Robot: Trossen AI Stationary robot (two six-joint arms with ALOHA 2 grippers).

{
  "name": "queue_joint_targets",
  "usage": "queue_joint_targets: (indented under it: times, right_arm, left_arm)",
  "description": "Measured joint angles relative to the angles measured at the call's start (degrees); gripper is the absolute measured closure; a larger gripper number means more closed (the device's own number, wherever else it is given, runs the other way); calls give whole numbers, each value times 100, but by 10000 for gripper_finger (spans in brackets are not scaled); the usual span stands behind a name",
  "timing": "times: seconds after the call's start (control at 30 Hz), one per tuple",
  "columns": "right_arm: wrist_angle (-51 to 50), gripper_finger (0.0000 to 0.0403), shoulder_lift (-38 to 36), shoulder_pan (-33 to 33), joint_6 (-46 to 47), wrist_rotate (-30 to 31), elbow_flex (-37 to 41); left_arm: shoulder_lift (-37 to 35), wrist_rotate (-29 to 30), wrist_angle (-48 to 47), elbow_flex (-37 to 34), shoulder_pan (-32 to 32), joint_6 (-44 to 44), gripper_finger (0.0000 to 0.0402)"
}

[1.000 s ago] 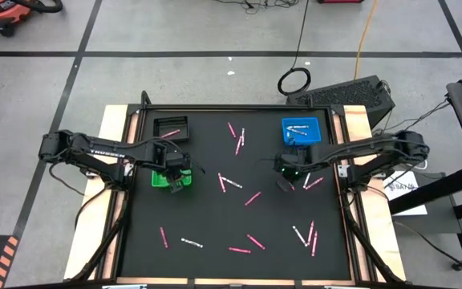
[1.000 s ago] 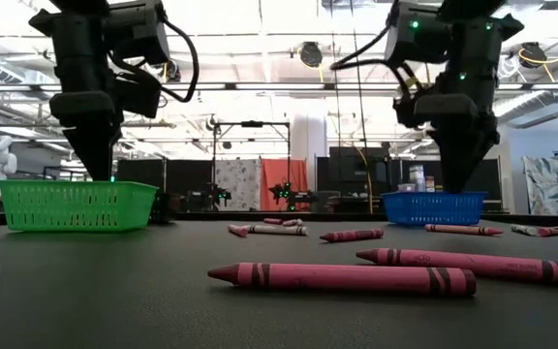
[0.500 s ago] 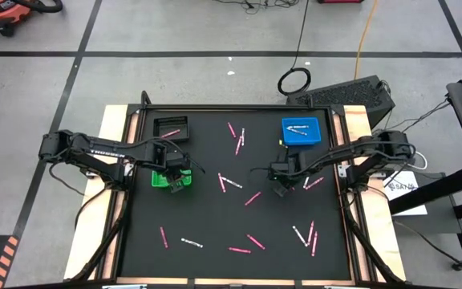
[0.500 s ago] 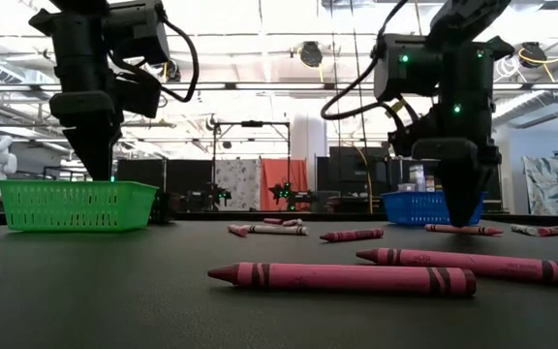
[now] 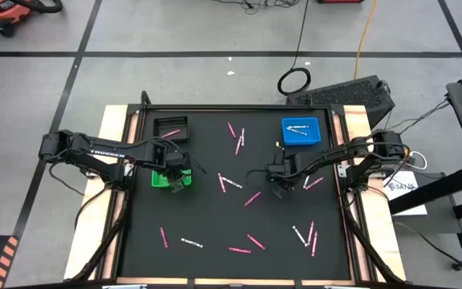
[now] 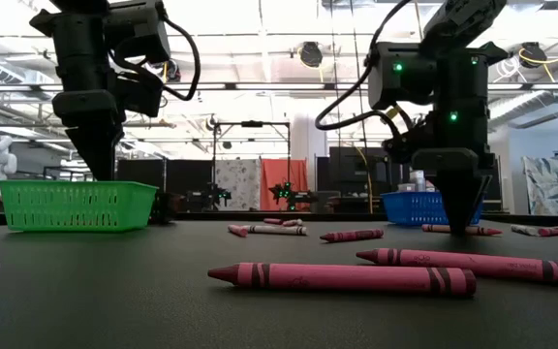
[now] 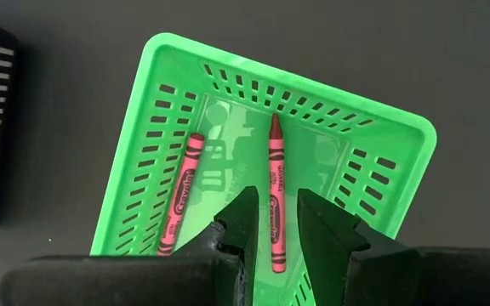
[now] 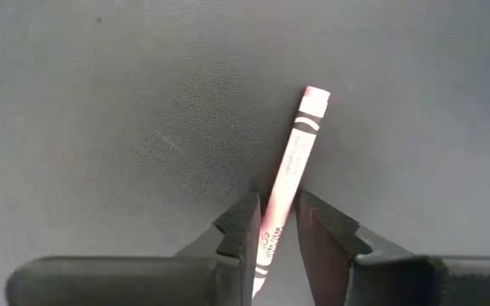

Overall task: Sort crayons
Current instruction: Put the pink crayon into the black bin

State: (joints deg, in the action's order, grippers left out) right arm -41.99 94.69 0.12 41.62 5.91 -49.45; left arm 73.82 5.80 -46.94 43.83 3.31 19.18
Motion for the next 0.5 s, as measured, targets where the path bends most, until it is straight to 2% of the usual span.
queue_joint_targets:
  times: [0.1,0.27,0.5]
  right_arm:
    - [22,347,-13,0,-71,0,6]
    - [78,394,-109,0,-131,2,11]
    - [78,396,-154,0,-242,0,17]
  left_arm:
    - [-1,0,2,0,0,0,322]
    - [0,0,8,0,0,2,322]
    - [-2,-53,17,0,0,4,322]
